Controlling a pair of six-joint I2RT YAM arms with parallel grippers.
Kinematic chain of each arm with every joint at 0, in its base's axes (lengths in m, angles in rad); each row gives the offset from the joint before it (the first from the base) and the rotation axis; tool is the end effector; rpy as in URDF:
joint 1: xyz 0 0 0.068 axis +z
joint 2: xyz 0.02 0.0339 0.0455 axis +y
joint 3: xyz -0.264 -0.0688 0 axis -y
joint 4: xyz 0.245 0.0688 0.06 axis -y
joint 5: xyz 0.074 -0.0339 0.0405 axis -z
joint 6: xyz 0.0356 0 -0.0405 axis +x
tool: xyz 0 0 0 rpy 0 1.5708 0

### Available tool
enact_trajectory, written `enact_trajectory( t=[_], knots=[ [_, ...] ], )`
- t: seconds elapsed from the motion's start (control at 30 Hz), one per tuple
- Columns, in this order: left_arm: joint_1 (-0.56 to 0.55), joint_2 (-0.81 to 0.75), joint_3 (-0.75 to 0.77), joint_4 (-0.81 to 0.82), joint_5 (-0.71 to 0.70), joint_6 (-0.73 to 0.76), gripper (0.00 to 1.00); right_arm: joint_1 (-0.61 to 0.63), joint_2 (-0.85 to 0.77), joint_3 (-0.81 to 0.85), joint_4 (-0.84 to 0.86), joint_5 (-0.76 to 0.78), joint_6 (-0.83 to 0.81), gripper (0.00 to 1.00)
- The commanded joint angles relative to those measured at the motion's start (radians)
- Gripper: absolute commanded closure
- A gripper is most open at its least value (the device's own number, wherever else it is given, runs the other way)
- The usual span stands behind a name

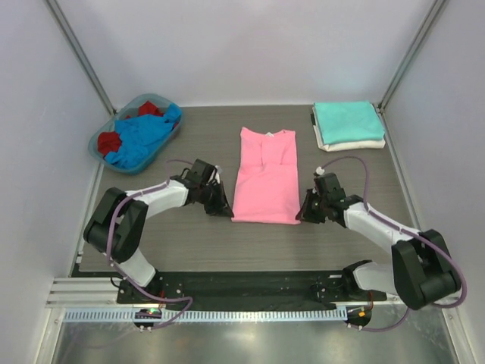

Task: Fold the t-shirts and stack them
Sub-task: Fold the tshirt

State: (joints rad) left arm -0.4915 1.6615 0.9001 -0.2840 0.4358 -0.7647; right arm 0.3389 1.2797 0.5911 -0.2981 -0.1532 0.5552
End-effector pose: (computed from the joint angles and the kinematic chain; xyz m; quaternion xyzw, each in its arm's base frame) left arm 0.2715 -0.1624 0.1589 -0.0728 0.9417 -0.3179 0.0825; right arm 0.2168 0.0822 0.1660 0.0812 0.9516 0.1902 0.2272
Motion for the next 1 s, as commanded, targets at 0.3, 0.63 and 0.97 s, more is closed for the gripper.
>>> enact_trajectory(
  t=[0.3,0.63,0.97],
  knots=[
    [-0.091,-0.152,-0.178,0.037,-0.08,-0.064,0.84,0.038,-0.264,-0.165,-0.107,0.043,0.184,0.79],
    [-0.093,-0.155,-0.107,0.005,-0.071,-0.042,0.66,0.04,-0.238,-0.039,-0.185,0.069,0.098,0.59],
    [-0.094,-0.083,-0.087,0.078,-0.005,-0.042,0.66,0.04,-0.158,-0.028,-0.161,0.084,0.042,0.73]
  ],
)
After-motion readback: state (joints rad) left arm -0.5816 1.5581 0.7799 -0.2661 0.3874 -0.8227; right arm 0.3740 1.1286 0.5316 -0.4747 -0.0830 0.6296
